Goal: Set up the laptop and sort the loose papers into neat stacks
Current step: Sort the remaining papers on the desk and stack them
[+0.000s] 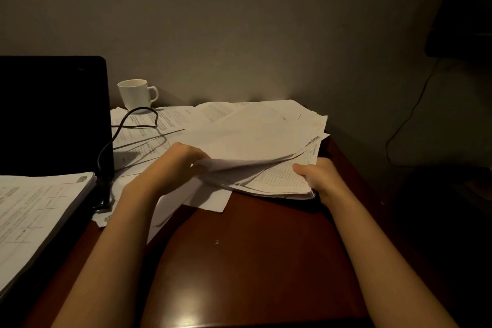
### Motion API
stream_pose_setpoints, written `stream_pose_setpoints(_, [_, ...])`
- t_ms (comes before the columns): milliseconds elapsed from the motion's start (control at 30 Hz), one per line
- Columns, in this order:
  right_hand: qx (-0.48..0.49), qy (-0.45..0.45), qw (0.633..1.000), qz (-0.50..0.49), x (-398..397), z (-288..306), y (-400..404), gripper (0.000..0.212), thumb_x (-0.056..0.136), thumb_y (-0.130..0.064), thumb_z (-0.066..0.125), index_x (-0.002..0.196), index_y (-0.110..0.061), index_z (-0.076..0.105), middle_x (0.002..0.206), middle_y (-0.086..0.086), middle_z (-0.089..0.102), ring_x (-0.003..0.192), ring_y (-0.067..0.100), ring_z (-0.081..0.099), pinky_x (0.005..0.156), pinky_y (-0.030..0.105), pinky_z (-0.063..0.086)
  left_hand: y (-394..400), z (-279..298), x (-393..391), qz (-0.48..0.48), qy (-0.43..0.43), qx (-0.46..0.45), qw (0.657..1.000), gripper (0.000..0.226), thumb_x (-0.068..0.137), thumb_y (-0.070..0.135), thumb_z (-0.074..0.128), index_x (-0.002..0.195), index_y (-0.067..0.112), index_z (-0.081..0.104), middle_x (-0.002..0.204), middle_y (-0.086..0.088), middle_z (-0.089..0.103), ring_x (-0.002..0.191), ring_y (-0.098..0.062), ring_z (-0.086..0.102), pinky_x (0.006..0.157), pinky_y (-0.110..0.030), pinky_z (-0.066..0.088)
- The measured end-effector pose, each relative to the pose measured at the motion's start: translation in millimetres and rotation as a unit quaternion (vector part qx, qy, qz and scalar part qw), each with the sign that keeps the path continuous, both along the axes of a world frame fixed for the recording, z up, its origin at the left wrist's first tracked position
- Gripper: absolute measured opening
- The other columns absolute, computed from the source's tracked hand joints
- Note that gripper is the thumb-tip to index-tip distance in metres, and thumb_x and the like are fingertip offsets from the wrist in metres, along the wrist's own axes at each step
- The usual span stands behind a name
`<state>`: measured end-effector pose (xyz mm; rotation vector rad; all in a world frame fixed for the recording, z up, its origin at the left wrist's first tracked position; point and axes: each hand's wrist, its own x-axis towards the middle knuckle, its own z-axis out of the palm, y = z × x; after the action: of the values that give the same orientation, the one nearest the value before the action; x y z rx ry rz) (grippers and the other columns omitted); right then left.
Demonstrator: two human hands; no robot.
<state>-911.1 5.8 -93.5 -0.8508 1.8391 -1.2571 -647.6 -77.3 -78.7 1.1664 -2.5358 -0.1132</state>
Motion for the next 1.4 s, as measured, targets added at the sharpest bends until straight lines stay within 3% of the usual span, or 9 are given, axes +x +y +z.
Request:
stream_pose_setpoints(300, [0.011,-0.051,0.999,-0.015,0,5,0,0.038,0.098,-0.015,0.049,0.134,-0.001,0.046,0.129,0.014,0.057,0.111,0.03,0.058,0.066,0.029,0.049,14,-2,-25,-0.083,0.22,-0.19,0.953,0.027,0.082,0.002,0.068,0.109,0.002,0.066,0.091,-0.014,0.072,0.074,-0.015,0.065,0.068,-0.019,0.054])
stream_pose_setpoints(467, [-0.033,-0.15,0.988,-0.031,-6,2,-4,0.084,0.075,-0.077,0.044,0.135,-0.02,0.051,0.135,0.005,0.055,0.119,0.028,0.054,0.1,0.045,0.045,36,-24,-63,-0.176,0.198,-0.071,0.962,0.03,0.092,0.033,0.046,0.116,0.025,0.061,0.104,0.0,0.072,0.089,-0.014,0.069,0.074,-0.029,0.054])
stream_pose_setpoints(567, [-0.026,-0.107,0.994,-0.01,0,5,1,0.043,0.085,-0.038,0.067,0.114,-0.007,0.063,0.113,0.009,0.066,0.091,0.023,0.062,0.067,0.029,0.049,38,-28,-75,-0.22,0.154,-0.072,0.96,0.032,0.092,0.03,0.051,0.118,0.016,0.064,0.105,-0.002,0.072,0.089,-0.017,0.069,0.076,-0.024,0.054])
stream_pose_setpoints(667, [-0.019,-0.05,0.998,-0.015,-5,-3,-2,0.029,0.087,0.0,0.061,0.116,0.003,0.06,0.114,0.015,0.064,0.085,0.023,0.058,0.067,0.028,0.046,31,-23,-66,-0.201,0.166,-0.096,0.961,0.038,0.092,0.042,0.05,0.117,0.019,0.066,0.1,0.004,0.073,0.087,-0.01,0.068,0.075,-0.022,0.053])
stream_pose_setpoints(800, [-0.056,-0.082,0.995,-0.031,-8,-4,-6,0.034,0.091,0.005,0.054,0.125,-0.002,0.055,0.115,0.012,0.061,0.09,0.023,0.056,0.064,0.028,0.045,6,-22,-42,0.06,0.225,-0.109,0.966,0.049,0.093,0.052,0.038,0.126,0.022,0.059,0.122,0.0,0.064,0.112,-0.018,0.058,0.089,-0.03,0.043])
stream_pose_setpoints(933, [-0.11,-0.093,0.989,-0.042,-9,-4,-4,0.026,0.092,0.006,0.052,0.106,-0.016,0.056,0.095,0.002,0.06,0.082,0.02,0.058,0.055,0.028,0.045,-21,-27,-11,0.269,0.309,0.005,0.912,0.047,0.096,0.037,0.05,0.137,0.015,0.045,0.143,-0.008,0.044,0.13,-0.024,0.041,0.106,-0.044,0.036])
stream_pose_setpoints(1067, [-0.174,-0.092,0.979,-0.045,-8,-2,0,0.025,0.091,0.002,0.056,0.107,-0.017,0.057,0.095,-0.001,0.062,0.084,0.016,0.061,0.067,0.029,0.05,-27,-14,7,0.272,0.451,0.088,0.845,0.062,0.092,0.045,0.055,0.142,0.013,0.038,0.146,-0.012,0.04,0.132,-0.029,0.04,0.107,-0.047,0.037])
stream_pose_setpoints(1200, [-0.239,-0.09,0.966,-0.027,-10,3,3,0.02,0.091,0.0,0.057,0.103,-0.017,0.058,0.097,-0.002,0.064,0.086,0.011,0.063,0.07,0.024,0.052,-26,4,6,0.203,0.453,0.093,0.863,0.069,0.087,0.048,0.06,0.144,0.014,0.037,0.146,-0.01,0.042,0.13,-0.026,0.043,0.105,-0.045,0.04])
stream_pose_setpoints(1400, [-0.267,-0.086,0.96,0.028,-11,10,8,0.017,0.089,-0.005,0.06,0.095,-0.02,0.058,0.096,0.0,0.066,0.087,0.016,0.066,0.071,0.027,0.055,-20,15,13,0.138,0.466,0.156,0.86,0.065,0.074,0.032,0.076,0.13,0.014,0.048,0.111,0.002,0.056,0.099,-0.016,0.056,0.071,-0.021,0.046])
